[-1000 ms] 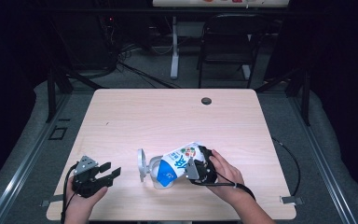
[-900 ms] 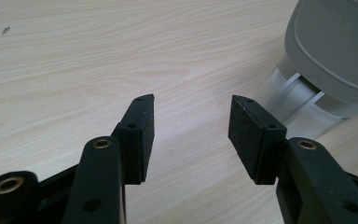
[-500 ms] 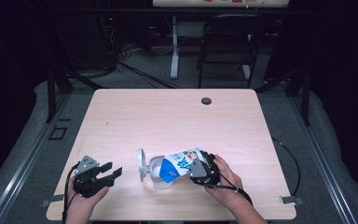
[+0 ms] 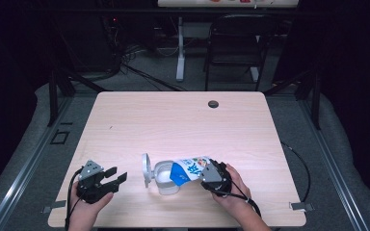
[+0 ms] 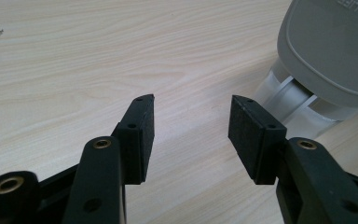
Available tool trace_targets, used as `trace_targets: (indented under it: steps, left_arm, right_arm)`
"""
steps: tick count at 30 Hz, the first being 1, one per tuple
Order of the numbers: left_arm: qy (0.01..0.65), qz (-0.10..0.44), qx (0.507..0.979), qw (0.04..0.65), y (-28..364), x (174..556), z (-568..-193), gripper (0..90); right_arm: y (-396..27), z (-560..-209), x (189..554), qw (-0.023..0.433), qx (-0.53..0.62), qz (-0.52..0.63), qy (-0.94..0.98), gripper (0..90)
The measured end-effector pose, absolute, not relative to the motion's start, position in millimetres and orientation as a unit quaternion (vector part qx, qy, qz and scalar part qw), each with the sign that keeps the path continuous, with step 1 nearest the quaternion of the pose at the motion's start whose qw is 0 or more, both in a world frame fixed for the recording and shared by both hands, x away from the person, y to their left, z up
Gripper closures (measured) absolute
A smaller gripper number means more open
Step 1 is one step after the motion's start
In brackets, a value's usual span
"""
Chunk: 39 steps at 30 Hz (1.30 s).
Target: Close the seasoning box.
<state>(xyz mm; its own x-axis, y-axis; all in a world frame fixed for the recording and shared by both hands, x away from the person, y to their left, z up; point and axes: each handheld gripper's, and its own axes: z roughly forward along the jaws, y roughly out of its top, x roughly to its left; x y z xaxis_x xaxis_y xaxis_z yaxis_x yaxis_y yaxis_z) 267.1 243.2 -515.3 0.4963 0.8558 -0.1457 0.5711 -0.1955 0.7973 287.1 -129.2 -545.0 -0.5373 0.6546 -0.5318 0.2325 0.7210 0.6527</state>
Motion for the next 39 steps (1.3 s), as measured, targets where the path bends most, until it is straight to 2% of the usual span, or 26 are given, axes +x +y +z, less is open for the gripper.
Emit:
trace_targets:
  steps: [21, 39]
  left_arm:
    - [0.471, 0.167, 0.756, 0.423, 240.2, 265.5, -514.9, 51.3]
    - [0.471, 0.165, 0.755, 0.424, 239.1, 264.9, -515.8, 51.3]
  right_arm:
    - [-157.0, -551.9, 297.1, 0.334, 0.378, 0.333, 0.797, 62.0]
    - [-177.9, -560.2, 306.3, 0.250, 0.464, 0.390, 0.755, 62.0]
